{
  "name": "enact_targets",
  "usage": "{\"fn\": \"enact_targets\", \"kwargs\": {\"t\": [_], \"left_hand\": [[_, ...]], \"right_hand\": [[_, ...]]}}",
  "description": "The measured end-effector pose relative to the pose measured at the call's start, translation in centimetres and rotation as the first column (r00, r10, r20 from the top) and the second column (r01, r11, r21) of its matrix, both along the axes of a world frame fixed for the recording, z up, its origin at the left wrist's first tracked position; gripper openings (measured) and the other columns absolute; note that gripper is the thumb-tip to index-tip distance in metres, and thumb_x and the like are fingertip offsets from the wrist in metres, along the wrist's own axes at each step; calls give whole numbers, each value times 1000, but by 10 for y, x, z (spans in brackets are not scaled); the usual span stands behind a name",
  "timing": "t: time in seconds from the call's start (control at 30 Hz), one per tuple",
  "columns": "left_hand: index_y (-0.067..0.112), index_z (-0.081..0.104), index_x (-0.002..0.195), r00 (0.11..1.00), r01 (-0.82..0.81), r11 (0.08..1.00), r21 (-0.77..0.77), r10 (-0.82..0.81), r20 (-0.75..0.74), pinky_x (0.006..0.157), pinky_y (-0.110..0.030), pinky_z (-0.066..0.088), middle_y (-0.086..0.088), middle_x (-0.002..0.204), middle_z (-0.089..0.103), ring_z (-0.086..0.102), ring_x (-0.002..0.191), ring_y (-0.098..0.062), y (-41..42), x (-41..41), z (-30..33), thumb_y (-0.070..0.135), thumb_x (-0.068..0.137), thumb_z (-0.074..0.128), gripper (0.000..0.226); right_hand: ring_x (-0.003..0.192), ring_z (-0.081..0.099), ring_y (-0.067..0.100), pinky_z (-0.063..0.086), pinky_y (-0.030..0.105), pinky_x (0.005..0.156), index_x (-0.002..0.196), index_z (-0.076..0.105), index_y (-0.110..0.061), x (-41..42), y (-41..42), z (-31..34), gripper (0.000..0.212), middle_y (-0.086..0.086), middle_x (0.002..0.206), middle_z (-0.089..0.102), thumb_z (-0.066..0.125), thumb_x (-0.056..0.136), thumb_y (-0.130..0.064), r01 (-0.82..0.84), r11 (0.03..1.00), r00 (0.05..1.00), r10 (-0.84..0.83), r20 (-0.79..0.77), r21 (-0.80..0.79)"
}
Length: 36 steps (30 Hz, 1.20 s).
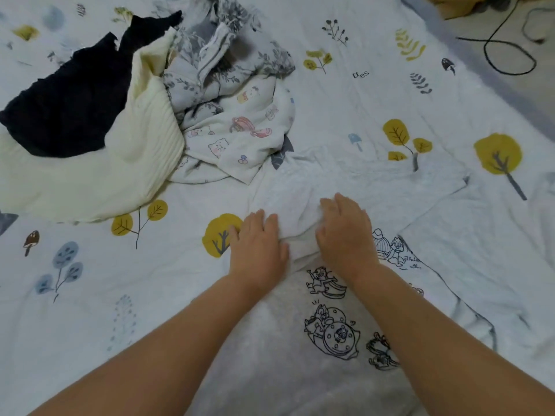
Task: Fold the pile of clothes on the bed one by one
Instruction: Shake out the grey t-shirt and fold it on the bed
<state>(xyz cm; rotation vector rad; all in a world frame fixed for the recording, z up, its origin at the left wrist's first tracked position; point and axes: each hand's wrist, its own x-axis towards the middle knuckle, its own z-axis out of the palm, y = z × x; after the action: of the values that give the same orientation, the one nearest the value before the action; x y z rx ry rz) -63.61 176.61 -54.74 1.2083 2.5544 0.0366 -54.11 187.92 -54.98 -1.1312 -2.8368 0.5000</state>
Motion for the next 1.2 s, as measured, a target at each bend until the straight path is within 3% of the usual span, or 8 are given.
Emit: {"fn": "enact_targets", "kwargs": {"t": [0.1, 0.37, 0.53, 0.7, 0.83, 0.97, 1.07, 1.2], "left_hand": [[19, 43, 130, 996, 86, 996, 34, -87, 18, 110, -41, 18, -2, 138, 40, 37, 127, -22, -4, 12, 16, 30, 93, 41, 39], [20, 51, 125, 961, 225, 974, 13, -224, 159, 96, -32, 34, -3, 125, 54, 49, 116, -23, -52, 63, 34, 26, 95, 40, 33], [21, 48, 129, 920, 337, 941, -40, -321, 224, 96, -29, 33, -1, 129, 51, 47, 117, -22, -103, 100, 27, 22, 93, 39, 36], [20, 35, 137, 880, 421, 906, -36, -399, 257, 96, -29, 32, 0, 138, 39, 42, 121, -23, -142, 136, 17, 23, 91, 39, 46], [21, 38, 127, 874, 430, 903, 11, -419, 245, 87, -38, 43, -5, 129, 48, 50, 113, -30, -157, 153, 13, 34, 77, 26, 52], [13, 44, 130, 884, 434, 901, -1, -426, 190, 84, -41, 48, -10, 128, 51, 53, 114, -33, -159, 161, 14, 40, 67, 16, 74], [8, 61, 110, 896, 418, 908, -29, -408, 174, 59, -40, 55, -12, 105, 65, 67, 88, -33, -160, 163, 18, 35, 66, 28, 61], [6, 56, 123, 898, 400, 916, -8, -390, 202, 79, -45, 51, -16, 122, 58, 60, 106, -37, -161, 166, 21, 43, 74, 26, 68]], "right_hand": [[100, 53, 32, 46, 41, 86, 113, 59, -1, 26, -15, 9, 30, 17, 112, 57, 51, 84, -2, -30, 999, 999, 29, -43, -22], [103, 51, 26, 46, 36, 87, 114, 57, -9, 105, -85, 17, 29, 9, 110, 57, 47, 88, -6, -39, 998, 990, 46, 131, -56], [67, 61, 30, 50, 34, 56, 72, 65, -9, 158, -137, 5, 35, 9, 73, 59, 78, 40, -2, 93, 995, 985, -96, 144, 22], [96, 60, 39, 52, 44, 72, 110, 60, -5, 193, -181, 0, 44, 25, 107, 60, 45, 69, -8, 406, 909, 898, -416, 142, 92], [118, 43, 35, 42, 39, 91, 141, 25, -5, 204, -200, 10, 54, 18, 128, 41, 43, 92, -13, 740, 654, 667, -682, 301, -159], [108, 53, 34, 40, 34, 84, 116, 38, -5, 214, -204, 14, 40, 16, 114, 53, 60, 86, -21, 760, 470, 620, -730, 286, -449], [84, 54, 28, 39, 32, 73, 80, 44, -11, 227, -201, 13, 7, 12, 89, 56, 47, 86, -10, 713, 540, 689, -656, 308, -446], [82, 50, 27, 32, 30, 66, 68, 40, -12, 267, -182, 29, 23, 14, 84, 53, 49, 88, -12, 738, 563, 659, -719, 220, -372]]}}
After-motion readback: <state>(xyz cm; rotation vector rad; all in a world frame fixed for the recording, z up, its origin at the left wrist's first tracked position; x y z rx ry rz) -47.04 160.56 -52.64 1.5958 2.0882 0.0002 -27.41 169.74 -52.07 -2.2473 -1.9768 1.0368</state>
